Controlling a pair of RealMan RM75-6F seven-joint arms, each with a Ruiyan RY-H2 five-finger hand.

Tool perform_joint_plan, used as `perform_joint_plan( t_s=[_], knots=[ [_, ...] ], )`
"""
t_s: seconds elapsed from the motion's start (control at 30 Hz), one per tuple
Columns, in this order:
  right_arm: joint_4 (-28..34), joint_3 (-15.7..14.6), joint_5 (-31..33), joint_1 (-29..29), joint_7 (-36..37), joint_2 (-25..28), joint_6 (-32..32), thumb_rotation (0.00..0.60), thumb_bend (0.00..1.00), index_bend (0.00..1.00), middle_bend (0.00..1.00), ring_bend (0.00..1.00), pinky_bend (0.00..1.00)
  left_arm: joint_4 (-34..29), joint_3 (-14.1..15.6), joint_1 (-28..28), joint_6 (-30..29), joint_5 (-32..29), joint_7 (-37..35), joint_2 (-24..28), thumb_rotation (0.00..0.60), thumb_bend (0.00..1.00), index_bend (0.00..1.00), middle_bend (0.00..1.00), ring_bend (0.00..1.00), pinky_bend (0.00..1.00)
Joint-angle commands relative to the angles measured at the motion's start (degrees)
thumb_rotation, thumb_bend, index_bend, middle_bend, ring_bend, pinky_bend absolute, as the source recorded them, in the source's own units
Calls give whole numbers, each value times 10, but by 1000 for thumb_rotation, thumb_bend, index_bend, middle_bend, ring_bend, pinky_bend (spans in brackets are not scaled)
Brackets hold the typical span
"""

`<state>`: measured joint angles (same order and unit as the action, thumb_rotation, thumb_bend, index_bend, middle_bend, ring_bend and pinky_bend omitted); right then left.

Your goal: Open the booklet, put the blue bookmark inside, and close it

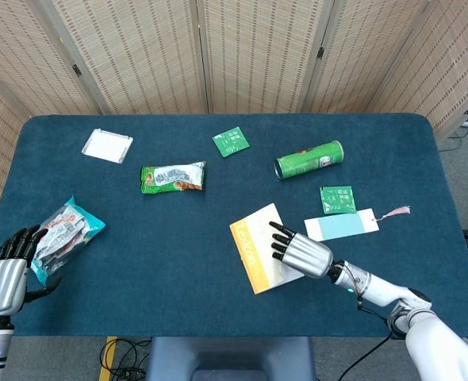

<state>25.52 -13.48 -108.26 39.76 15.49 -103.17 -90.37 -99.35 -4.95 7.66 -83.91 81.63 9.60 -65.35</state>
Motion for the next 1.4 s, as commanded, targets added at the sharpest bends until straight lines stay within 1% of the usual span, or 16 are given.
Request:
perform_joint_plan(
  t_s=[0.03,0.33,0.6,0.7,0.93,1.0,1.2,1.33,1.4],
  knots=[
    [25,1,-1,-6,-18,14,-6,600,564,665,519,338,158,-1,0,0,-1,1,0,0,600,239,148,109,91,163],
    [61,7,-9,-6,-42,26,-14,600,564,665,517,338,159,-2,1,0,-2,1,1,0,600,239,148,108,91,163],
    [74,9,-33,17,-56,28,-35,600,552,665,515,339,159,-2,-1,3,1,0,1,0,600,239,148,109,91,163],
    [84,14,-59,56,-67,19,-41,600,547,664,514,338,159,-2,2,2,1,4,-2,0,600,239,148,109,91,163],
    [93,19,-86,111,-73,-5,-25,600,536,665,513,338,159,-4,5,-2,-2,3,-5,5,600,239,149,108,91,163],
    [93,20,-91,123,-71,-13,-15,600,527,664,502,338,159,-3,6,-3,-2,3,-6,6,600,239,148,108,91,163],
    [79,37,-90,157,-59,-52,-3,600,509,665,472,312,159,-1,9,-7,-2,-1,-10,10,600,239,148,108,91,163],
    [70,41,-87,175,-59,-78,18,600,489,655,427,243,159,1,9,-10,-3,-2,-16,11,600,239,148,108,91,163],
    [70,42,-84,181,-56,-88,33,600,474,617,392,205,159,3,10,-11,-3,-2,-18,11,600,239,148,108,91,163]
  ],
)
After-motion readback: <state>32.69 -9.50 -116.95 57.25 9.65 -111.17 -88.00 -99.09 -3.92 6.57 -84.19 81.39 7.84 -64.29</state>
